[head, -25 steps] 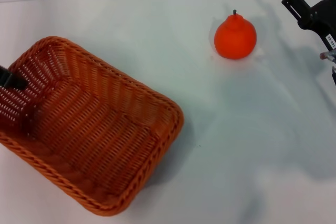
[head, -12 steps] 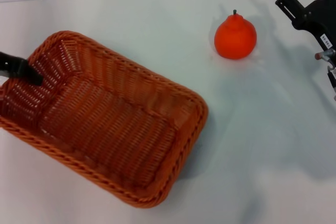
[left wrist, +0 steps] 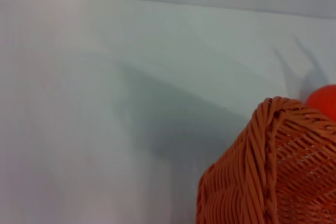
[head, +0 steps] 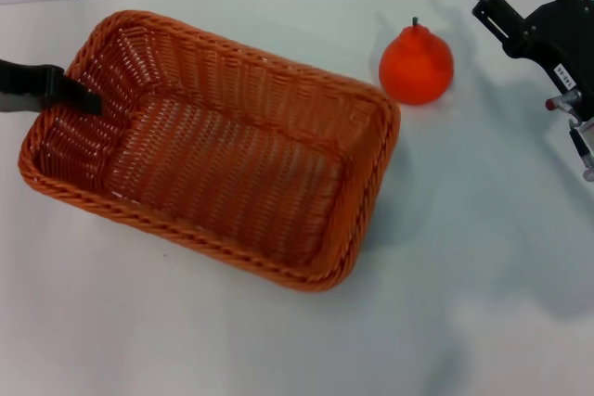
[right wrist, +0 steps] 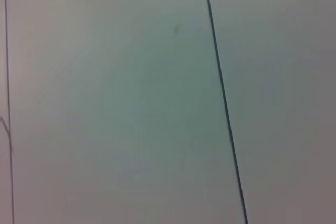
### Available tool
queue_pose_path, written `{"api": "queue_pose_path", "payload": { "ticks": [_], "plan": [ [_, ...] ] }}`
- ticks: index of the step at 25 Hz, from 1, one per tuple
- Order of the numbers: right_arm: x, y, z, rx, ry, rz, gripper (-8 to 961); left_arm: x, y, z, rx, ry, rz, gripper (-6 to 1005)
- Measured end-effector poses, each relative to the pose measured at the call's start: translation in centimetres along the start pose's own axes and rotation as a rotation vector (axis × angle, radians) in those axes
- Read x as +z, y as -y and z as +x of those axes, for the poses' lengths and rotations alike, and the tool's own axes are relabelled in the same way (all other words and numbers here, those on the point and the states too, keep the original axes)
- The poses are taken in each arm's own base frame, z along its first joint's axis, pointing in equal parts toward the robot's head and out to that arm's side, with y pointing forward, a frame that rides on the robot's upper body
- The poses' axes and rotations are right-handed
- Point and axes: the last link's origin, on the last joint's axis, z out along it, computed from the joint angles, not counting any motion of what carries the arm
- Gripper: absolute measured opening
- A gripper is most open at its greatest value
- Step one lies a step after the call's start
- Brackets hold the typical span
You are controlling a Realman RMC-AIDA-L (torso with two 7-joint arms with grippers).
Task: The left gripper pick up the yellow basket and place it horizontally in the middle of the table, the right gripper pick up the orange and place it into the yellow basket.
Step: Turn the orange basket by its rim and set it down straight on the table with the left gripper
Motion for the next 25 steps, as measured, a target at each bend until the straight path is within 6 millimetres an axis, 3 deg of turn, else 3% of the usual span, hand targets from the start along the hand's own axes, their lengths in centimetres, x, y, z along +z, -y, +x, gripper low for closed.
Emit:
{"api": "queue_pose_path", "payload": {
  "ticks": [8,21,25],
  "plan": [
    [-0.1,0.1,-0.1,0.000,0.008,0.004,930,-0.8,1.9,-1.3,-0.139,-0.079,-0.012,162],
    [-0.2,0.2,0.0,0.011,-0.004,0.006,930,0.7,3.4,-4.0,-0.265,-0.154,0.006,162],
    [-0.3,0.1,0.0,0.014,-0.003,0.004,930,0.3,4.1,-4.7,-0.309,-0.223,0.005,162]
  ]
}}
